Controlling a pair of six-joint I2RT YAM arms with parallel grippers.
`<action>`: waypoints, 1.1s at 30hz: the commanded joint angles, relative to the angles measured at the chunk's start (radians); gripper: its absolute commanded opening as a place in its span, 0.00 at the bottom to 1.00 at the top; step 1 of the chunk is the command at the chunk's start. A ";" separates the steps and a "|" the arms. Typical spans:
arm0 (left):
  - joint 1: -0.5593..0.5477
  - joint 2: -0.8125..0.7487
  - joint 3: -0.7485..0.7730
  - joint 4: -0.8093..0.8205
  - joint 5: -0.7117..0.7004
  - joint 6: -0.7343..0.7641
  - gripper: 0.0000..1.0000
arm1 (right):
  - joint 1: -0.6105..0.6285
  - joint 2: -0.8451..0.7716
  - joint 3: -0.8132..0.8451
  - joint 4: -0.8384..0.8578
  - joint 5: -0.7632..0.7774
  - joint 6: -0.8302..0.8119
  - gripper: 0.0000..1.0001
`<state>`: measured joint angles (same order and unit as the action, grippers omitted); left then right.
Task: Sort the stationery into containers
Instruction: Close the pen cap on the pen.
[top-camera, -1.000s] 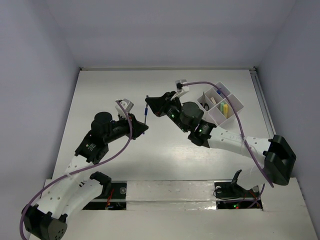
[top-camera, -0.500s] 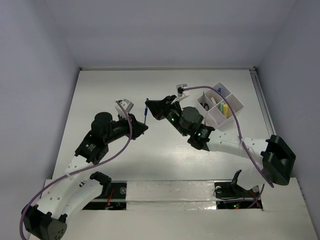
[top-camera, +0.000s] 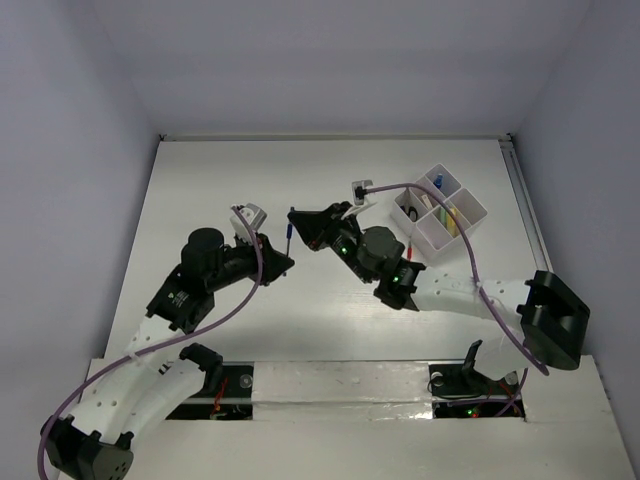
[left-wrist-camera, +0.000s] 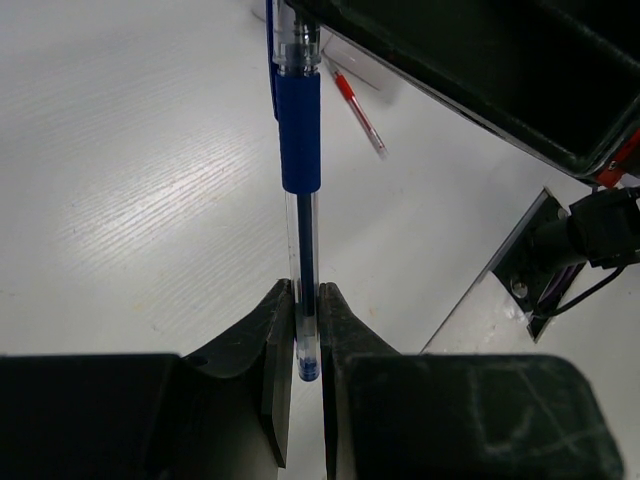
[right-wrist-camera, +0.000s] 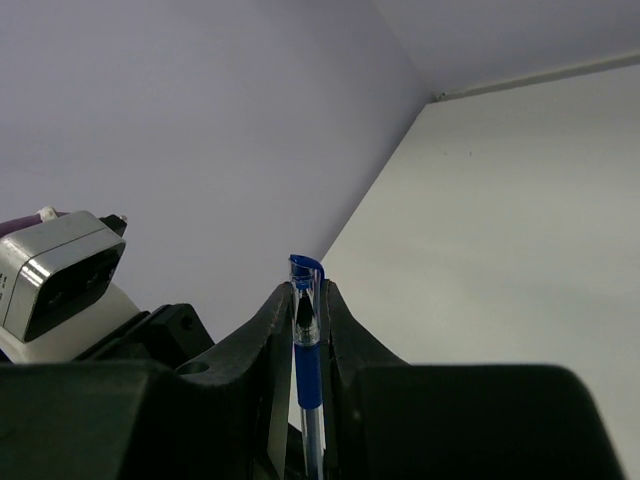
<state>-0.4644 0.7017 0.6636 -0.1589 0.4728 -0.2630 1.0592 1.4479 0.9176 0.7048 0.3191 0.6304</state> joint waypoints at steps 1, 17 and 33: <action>0.013 -0.022 0.056 0.122 -0.026 0.011 0.00 | 0.061 -0.009 -0.068 -0.060 -0.068 0.048 0.00; 0.041 -0.021 0.059 0.153 0.015 -0.012 0.00 | 0.191 0.052 -0.237 -0.051 -0.063 0.164 0.00; 0.041 0.024 0.107 0.188 0.023 -0.041 0.00 | 0.295 0.036 -0.309 -0.053 0.017 0.197 0.00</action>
<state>-0.4576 0.7349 0.6632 -0.4404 0.6071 -0.2733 1.2137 1.4769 0.6834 0.8745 0.5430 0.8257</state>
